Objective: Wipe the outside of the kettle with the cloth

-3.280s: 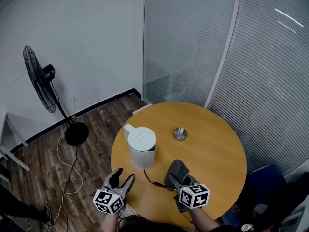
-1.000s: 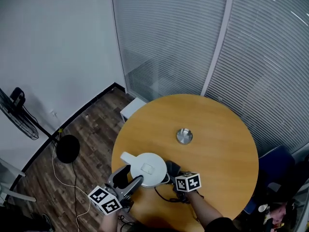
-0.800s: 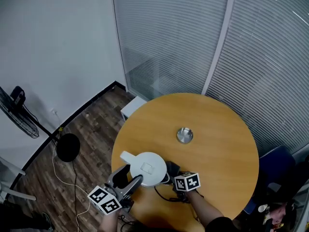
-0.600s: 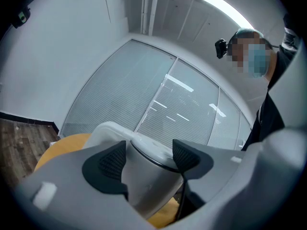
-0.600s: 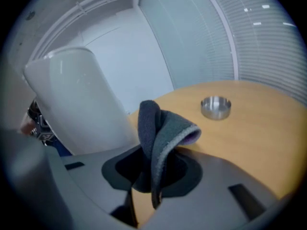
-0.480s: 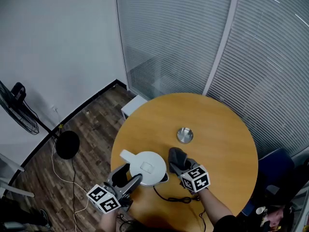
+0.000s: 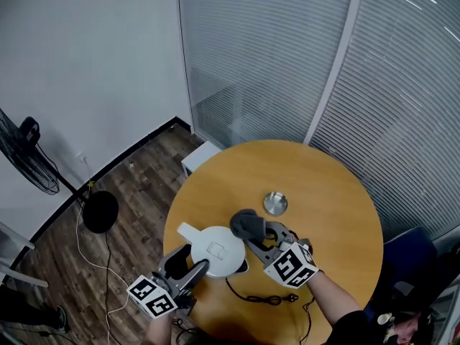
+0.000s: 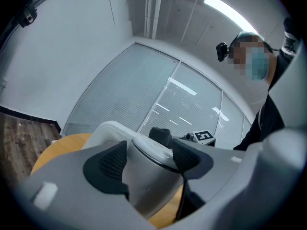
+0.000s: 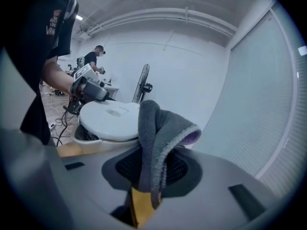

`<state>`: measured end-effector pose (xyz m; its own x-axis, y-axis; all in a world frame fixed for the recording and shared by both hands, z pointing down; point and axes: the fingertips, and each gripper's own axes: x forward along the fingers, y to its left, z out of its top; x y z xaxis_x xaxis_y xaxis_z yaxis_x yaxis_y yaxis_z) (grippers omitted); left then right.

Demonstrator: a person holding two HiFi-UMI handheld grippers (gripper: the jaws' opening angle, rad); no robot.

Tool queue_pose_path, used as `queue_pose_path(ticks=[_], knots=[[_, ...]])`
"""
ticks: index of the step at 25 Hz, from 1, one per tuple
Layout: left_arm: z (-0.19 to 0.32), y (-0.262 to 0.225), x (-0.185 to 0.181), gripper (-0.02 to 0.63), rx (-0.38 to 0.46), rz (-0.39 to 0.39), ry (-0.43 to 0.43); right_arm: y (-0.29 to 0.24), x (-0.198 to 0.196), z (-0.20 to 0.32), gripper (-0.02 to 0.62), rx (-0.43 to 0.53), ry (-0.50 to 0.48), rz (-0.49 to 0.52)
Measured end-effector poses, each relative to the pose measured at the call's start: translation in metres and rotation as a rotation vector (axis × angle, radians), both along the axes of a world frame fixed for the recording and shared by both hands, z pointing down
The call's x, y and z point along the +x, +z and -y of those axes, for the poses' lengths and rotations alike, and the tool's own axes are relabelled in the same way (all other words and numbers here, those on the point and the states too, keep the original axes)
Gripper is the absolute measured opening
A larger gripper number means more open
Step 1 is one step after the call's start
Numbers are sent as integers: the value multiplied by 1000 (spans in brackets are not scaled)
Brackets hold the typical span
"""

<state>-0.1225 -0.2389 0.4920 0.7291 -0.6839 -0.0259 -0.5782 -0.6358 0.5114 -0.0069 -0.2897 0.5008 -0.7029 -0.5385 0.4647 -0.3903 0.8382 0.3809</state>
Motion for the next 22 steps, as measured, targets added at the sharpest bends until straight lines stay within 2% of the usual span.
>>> queue_pose_path(ticks=[6, 14, 22], knots=[[-1, 1, -1, 291, 0, -13, -9, 41, 0, -4, 101, -75, -11, 23], [0, -1, -3, 291, 15, 7, 28, 129, 1, -18, 100, -216, 25, -88], [-1, 2, 0, 291, 16, 4, 24, 179, 5, -25, 100, -289, 36, -182]])
